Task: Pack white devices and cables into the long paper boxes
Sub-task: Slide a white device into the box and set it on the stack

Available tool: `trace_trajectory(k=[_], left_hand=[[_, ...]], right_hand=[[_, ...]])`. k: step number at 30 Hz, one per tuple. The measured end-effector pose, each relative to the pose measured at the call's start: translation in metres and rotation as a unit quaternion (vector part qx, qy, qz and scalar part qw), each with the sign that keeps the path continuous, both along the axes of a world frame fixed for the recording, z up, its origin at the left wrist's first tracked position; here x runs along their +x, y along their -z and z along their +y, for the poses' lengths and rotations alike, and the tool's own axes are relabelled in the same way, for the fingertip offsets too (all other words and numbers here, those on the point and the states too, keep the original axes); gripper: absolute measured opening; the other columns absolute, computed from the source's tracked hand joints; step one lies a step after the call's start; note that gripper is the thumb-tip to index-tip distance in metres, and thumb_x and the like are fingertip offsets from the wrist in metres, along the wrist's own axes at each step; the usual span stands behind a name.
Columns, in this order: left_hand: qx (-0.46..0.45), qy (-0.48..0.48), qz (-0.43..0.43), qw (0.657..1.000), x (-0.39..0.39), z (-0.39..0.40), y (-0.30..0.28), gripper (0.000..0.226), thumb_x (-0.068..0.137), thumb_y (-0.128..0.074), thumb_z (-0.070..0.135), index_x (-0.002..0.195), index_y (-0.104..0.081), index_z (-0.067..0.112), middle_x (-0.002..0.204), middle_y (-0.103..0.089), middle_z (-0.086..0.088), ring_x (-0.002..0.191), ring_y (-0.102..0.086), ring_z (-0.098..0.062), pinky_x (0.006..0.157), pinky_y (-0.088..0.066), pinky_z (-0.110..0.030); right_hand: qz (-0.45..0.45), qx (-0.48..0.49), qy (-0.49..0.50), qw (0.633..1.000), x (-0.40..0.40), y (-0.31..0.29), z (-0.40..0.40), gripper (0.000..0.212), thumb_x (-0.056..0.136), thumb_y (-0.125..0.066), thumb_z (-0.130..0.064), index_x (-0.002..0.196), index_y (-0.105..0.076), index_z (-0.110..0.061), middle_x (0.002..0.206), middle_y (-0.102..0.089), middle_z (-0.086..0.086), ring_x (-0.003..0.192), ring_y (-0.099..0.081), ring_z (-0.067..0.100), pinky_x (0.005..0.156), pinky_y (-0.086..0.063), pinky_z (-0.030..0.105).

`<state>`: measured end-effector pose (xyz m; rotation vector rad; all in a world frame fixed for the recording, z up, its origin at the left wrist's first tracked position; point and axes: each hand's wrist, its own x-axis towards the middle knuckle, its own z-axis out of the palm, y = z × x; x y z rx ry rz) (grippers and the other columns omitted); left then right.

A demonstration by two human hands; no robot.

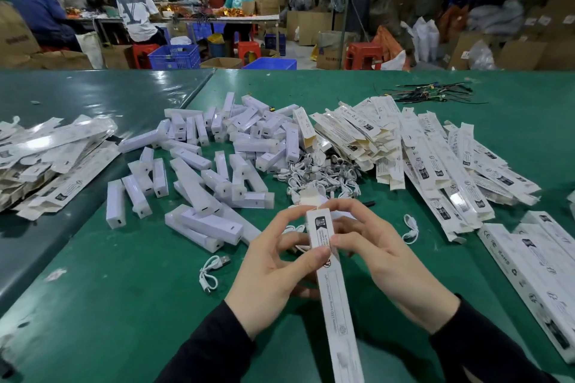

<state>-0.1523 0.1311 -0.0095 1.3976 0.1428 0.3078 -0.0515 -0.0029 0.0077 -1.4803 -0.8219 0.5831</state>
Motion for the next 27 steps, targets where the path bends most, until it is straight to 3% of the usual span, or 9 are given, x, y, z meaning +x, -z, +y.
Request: trace_trajectory(k=[4, 8, 10, 13, 17, 21, 27], left_hand=[[0.008, 0.014, 0.001, 1.0, -0.001, 0.001, -0.004, 0.048, 0.077, -0.07, 0.016, 0.122, -0.053, 0.021, 0.1, -0.07, -0.012, 0.065, -0.067, -0.018, 0.045, -0.051, -0.025], [0.004, 0.035, 0.012, 0.999, -0.002, 0.0, -0.004, 0.044, 0.078, -0.073, 0.015, 0.117, -0.054, 0.018, 0.092, -0.069, -0.009, 0.063, -0.067, -0.02, 0.043, -0.051, -0.025], [0.007, 0.058, 0.027, 0.998, -0.003, -0.001, -0.003, 0.044, 0.077, -0.073, 0.015, 0.117, -0.054, 0.015, 0.089, -0.067, -0.009, 0.066, -0.068, -0.024, 0.042, -0.051, -0.026], [0.013, 0.094, 0.049, 0.994, -0.003, -0.005, 0.0, 0.043, 0.079, -0.075, 0.017, 0.117, -0.055, 0.016, 0.088, -0.064, -0.008, 0.071, -0.066, -0.033, 0.044, -0.055, -0.031], [0.013, 0.086, 0.062, 0.994, -0.002, -0.003, 0.001, 0.044, 0.075, -0.073, 0.019, 0.115, -0.055, 0.017, 0.088, -0.065, -0.01, 0.065, -0.064, -0.03, 0.044, -0.054, -0.03], [0.009, 0.079, 0.062, 0.995, -0.002, -0.003, 0.001, 0.046, 0.078, -0.077, 0.017, 0.117, -0.052, 0.018, 0.085, -0.066, -0.009, 0.063, -0.064, -0.029, 0.043, -0.053, -0.029], [-0.001, 0.049, 0.068, 0.996, -0.001, -0.003, 0.002, 0.051, 0.072, -0.072, 0.017, 0.112, -0.042, 0.019, 0.086, -0.064, -0.014, 0.059, -0.059, -0.025, 0.04, -0.047, -0.026]], right_hand=[[0.001, 0.002, -0.022, 1.0, 0.003, -0.001, -0.002, 0.035, 0.08, -0.054, -0.013, 0.115, -0.056, -0.011, 0.093, -0.069, 0.018, 0.08, -0.06, 0.01, 0.076, -0.044, 0.012], [0.051, 0.0, 0.038, 0.998, 0.006, 0.004, 0.0, 0.029, 0.081, -0.066, -0.022, 0.109, -0.064, -0.018, 0.07, -0.064, 0.004, 0.06, -0.053, 0.009, 0.063, -0.043, 0.019], [0.099, -0.007, 0.093, 0.991, 0.007, 0.006, 0.002, 0.032, 0.081, -0.073, -0.038, 0.102, -0.07, -0.013, 0.072, -0.067, -0.001, 0.061, -0.053, 0.011, 0.06, -0.043, 0.022], [0.167, -0.04, 0.113, 0.979, 0.01, 0.01, 0.004, 0.053, 0.076, -0.063, -0.053, 0.096, -0.076, -0.006, 0.088, -0.075, 0.008, 0.072, -0.062, 0.018, 0.071, -0.047, 0.03], [0.165, -0.055, 0.063, 0.983, 0.008, 0.006, 0.001, 0.031, 0.081, -0.065, -0.04, 0.096, -0.079, -0.017, 0.1, -0.076, 0.011, 0.091, -0.07, 0.022, 0.088, -0.053, 0.032], [0.166, -0.044, 0.055, 0.984, 0.009, 0.004, -0.001, 0.019, 0.088, -0.063, -0.019, 0.094, -0.08, -0.012, 0.1, -0.076, 0.004, 0.091, -0.07, 0.019, 0.088, -0.053, 0.031], [0.18, -0.037, 0.068, 0.981, 0.008, 0.002, -0.001, 0.021, 0.091, -0.059, -0.011, 0.092, -0.08, -0.009, 0.097, -0.077, 0.007, 0.086, -0.071, 0.014, 0.078, -0.056, 0.022]])
